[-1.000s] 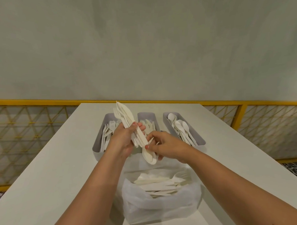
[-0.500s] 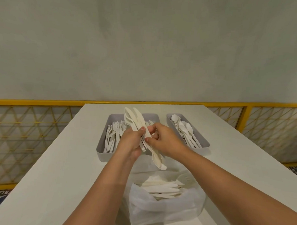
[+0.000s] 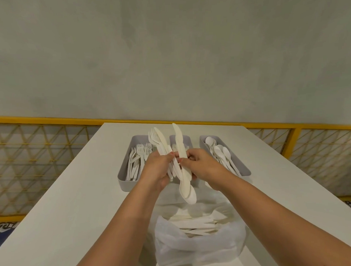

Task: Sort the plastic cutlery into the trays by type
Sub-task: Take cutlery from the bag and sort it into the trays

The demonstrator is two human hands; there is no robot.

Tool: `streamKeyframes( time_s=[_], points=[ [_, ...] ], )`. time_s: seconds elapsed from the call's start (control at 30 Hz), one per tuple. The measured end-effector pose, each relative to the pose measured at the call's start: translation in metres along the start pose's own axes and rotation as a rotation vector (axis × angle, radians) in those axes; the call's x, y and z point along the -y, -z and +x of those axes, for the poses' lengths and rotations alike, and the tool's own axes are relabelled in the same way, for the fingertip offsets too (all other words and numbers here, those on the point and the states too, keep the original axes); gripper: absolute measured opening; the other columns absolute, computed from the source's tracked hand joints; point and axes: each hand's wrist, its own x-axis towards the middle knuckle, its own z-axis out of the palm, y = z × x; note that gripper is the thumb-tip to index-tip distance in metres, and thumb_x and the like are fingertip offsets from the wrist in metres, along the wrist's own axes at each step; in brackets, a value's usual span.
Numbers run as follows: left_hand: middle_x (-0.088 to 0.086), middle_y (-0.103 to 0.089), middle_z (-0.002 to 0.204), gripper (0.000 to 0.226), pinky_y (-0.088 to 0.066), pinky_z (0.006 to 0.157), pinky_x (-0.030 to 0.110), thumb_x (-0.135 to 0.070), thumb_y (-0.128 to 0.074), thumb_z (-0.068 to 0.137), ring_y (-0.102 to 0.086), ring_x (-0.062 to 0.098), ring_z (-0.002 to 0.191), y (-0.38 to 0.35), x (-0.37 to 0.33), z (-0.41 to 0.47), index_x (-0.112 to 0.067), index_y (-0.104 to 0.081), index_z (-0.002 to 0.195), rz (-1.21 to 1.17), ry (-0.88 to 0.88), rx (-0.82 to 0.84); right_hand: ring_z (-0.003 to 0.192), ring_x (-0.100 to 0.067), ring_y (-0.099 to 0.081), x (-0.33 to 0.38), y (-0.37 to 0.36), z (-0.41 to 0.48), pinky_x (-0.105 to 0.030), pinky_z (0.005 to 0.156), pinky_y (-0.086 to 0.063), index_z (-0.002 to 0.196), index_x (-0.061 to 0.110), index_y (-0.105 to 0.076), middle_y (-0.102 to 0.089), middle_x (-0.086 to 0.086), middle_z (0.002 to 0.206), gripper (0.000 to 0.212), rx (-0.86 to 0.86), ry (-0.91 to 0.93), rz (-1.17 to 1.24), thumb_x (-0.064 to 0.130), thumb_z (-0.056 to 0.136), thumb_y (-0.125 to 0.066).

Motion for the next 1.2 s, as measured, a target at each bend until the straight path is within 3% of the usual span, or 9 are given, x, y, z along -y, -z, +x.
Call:
streamKeyframes(
  time_s=[0.17,0.27,0.4,0.5,0.7,0.9,0.97,1.07,1.2],
  points=[
    [0.017,-0.067,0.087,0.023,-0.059,0.056,0.029,-0.001,-0.038,0.098,-0.07,0.018,0.057,0.006,-0.007,-0.001,0.005,-0.051,0.116,-0.029,0.034,0.012,0.071,-0.014,-0.06,0.006,0.009,-0.003,-0.022,0.057,-0.049,0.098,0.011,-0.061,-0.065,-0.002,0.082,0.011,0.065,-0.019,0.105,0.016,0.095,-0.052],
    [0.019,-0.064,0.084,0.02,-0.058,0.057,0.028,-0.003,-0.038,0.098,-0.066,0.023,0.066,0.011,-0.01,0.0,0.006,-0.054,0.104,0.006,0.055,-0.029,0.068,-0.013,-0.061,0.009,0.013,-0.004,-0.019,0.056,-0.052,0.095,0.015,-0.059,-0.063,-0.003,0.08,0.006,0.054,-0.023,0.172,0.016,0.095,-0.053],
    [0.006,-0.05,0.064,0.019,-0.043,0.041,0.021,-0.005,-0.038,0.099,-0.047,0.01,0.043,0.009,-0.011,-0.002,-0.006,-0.05,0.084,0.112,0.05,-0.022,0.066,-0.012,-0.061,0.011,0.015,0.002,-0.018,0.053,-0.054,0.088,0.011,-0.059,-0.063,-0.003,0.079,0.01,-0.026,0.0,0.286,0.013,0.095,-0.052],
    [0.004,-0.044,0.062,0.024,-0.034,0.038,0.019,-0.009,-0.039,0.099,-0.038,0.006,0.036,0.006,-0.008,-0.005,-0.008,-0.049,0.078,0.214,0.006,0.017,0.068,-0.014,-0.064,0.011,0.014,0.007,-0.019,0.053,-0.055,0.087,0.008,-0.06,-0.064,-0.008,0.082,0.011,-0.081,-0.015,0.378,0.011,0.094,-0.052],
    [0.001,-0.054,0.064,0.018,-0.03,0.039,0.017,-0.012,-0.042,0.099,-0.036,0.004,0.036,0.005,-0.012,-0.013,-0.012,-0.056,0.088,0.271,0.03,0.15,0.071,-0.02,-0.068,0.006,0.012,0.013,-0.028,0.063,-0.058,0.084,0.005,-0.06,-0.067,-0.01,0.081,0.011,-0.167,-0.049,0.492,0.009,0.093,-0.055],
    [0.001,-0.047,0.059,0.013,-0.031,0.041,0.017,-0.002,-0.058,0.089,-0.036,0.008,0.045,0.01,-0.015,-0.014,-0.015,-0.058,0.088,0.481,0.007,0.201,0.074,-0.021,-0.068,0.001,0.016,0.014,-0.022,0.05,-0.058,0.095,-0.002,-0.059,-0.068,-0.01,0.084,0.012,-0.199,-0.114,0.551,0.009,0.091,-0.057],
    [0.005,-0.05,0.065,0.019,-0.033,0.043,0.019,0.003,-0.06,0.085,-0.038,0.011,0.05,0.012,-0.014,-0.013,-0.015,-0.057,0.092,0.526,-0.007,0.165,0.067,-0.019,-0.069,-0.002,0.018,0.014,-0.02,0.046,-0.056,0.099,-0.004,-0.059,-0.068,-0.014,0.087,0.016,-0.181,-0.145,0.525,0.01,0.091,-0.058],
    [0.006,-0.051,0.068,0.021,-0.034,0.043,0.02,0.002,-0.062,0.085,-0.038,0.012,0.05,0.016,-0.014,-0.01,-0.013,-0.056,0.099,0.6,-0.024,0.105,0.042,-0.01,-0.062,-0.007,0.022,0.014,-0.019,0.042,-0.053,0.097,-0.004,-0.06,-0.065,-0.014,0.072,0.02,-0.219,-0.184,0.382,0.015,0.092,-0.058],
    [0.013,-0.054,0.081,0.03,-0.035,0.041,0.019,0.0,-0.064,0.084,-0.038,0.012,0.051,0.025,-0.017,-0.007,-0.011,-0.056,0.111,0.647,0.008,0.085,0.04,-0.013,-0.056,-0.01,0.029,0.017,-0.023,0.043,-0.053,0.092,-0.003,-0.06,-0.058,-0.01,0.062,0.023,-0.261,-0.198,0.319,0.018,0.096,-0.052]
  ],
)
